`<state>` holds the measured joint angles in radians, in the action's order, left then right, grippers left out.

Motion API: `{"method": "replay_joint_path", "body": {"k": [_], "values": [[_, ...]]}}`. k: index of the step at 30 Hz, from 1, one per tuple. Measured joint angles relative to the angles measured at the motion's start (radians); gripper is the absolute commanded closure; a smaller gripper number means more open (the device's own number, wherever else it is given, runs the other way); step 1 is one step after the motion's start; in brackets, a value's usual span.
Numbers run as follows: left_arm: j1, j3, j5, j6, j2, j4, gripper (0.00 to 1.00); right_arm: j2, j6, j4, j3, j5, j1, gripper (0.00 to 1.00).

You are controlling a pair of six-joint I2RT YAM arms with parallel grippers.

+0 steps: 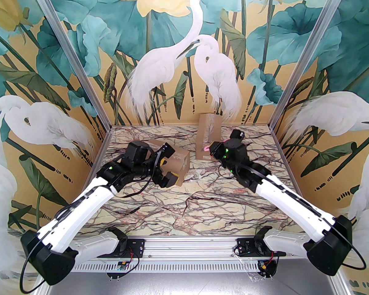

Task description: Unpack the express box

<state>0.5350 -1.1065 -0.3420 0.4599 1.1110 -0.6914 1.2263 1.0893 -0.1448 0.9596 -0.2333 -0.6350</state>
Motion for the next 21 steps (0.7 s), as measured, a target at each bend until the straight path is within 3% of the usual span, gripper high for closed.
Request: {"method": "replay_joint_path", "body": {"k": [3, 8, 13, 21], "values": [[0.000, 0.096, 0.071, 0.200, -0.021, 0.089, 0.00, 0.031, 0.062, 0.124, -0.063, 0.001, -0.013, 1.00], [-0.002, 0.151, 0.143, 0.451, 0.079, 0.199, 0.00, 0.078, 0.150, 0.299, -0.126, 0.012, -0.020, 1.00], [-0.031, 0.144, 0.144, 0.572, 0.130, 0.312, 0.00, 0.113, 0.226, 0.412, -0.157, 0.020, -0.026, 1.00], [-0.065, 0.105, 0.084, 0.658, 0.180, 0.345, 0.00, 0.147, 0.306, 0.471, -0.174, 0.022, -0.048, 1.00]]}}
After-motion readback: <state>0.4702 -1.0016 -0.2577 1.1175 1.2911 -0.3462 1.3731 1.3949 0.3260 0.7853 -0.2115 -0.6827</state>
